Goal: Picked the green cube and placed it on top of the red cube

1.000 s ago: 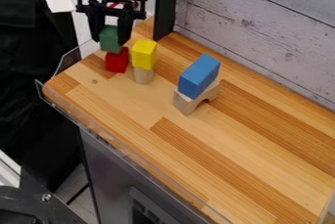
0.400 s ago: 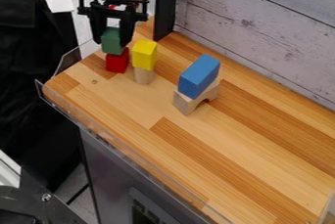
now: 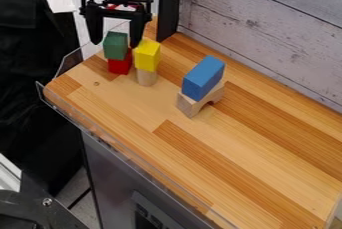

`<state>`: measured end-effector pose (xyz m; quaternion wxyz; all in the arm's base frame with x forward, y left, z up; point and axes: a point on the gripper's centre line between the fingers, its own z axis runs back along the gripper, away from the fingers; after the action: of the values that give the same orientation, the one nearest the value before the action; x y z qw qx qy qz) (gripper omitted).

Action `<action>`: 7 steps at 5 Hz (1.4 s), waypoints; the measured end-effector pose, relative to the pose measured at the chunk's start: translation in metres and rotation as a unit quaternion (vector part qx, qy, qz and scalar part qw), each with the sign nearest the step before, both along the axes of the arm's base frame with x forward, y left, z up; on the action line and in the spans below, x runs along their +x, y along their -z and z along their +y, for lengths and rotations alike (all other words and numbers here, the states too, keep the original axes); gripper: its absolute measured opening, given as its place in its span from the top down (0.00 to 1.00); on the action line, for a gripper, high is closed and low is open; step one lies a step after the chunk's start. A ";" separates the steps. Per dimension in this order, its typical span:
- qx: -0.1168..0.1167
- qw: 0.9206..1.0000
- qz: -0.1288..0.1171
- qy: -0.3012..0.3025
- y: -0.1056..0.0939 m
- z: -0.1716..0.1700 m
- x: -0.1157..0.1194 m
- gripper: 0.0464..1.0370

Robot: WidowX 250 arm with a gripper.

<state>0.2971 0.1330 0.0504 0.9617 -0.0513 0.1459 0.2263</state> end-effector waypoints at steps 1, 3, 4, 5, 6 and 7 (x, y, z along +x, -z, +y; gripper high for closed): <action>0.010 0.999 -0.037 -0.009 -0.026 0.004 0.002 0.04; 0.046 0.993 -0.109 0.011 -0.083 -0.006 -0.004 0.04; 0.041 0.992 -0.112 0.046 -0.086 -0.028 -0.009 0.04; 0.037 0.990 -0.110 0.086 -0.083 -0.054 -0.015 0.04; 0.035 0.986 -0.102 0.128 -0.074 -0.083 -0.015 0.04; 0.043 0.982 -0.108 0.149 -0.072 -0.099 -0.011 0.04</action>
<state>0.2864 0.0340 0.1227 0.9961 -0.0116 0.0378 0.0793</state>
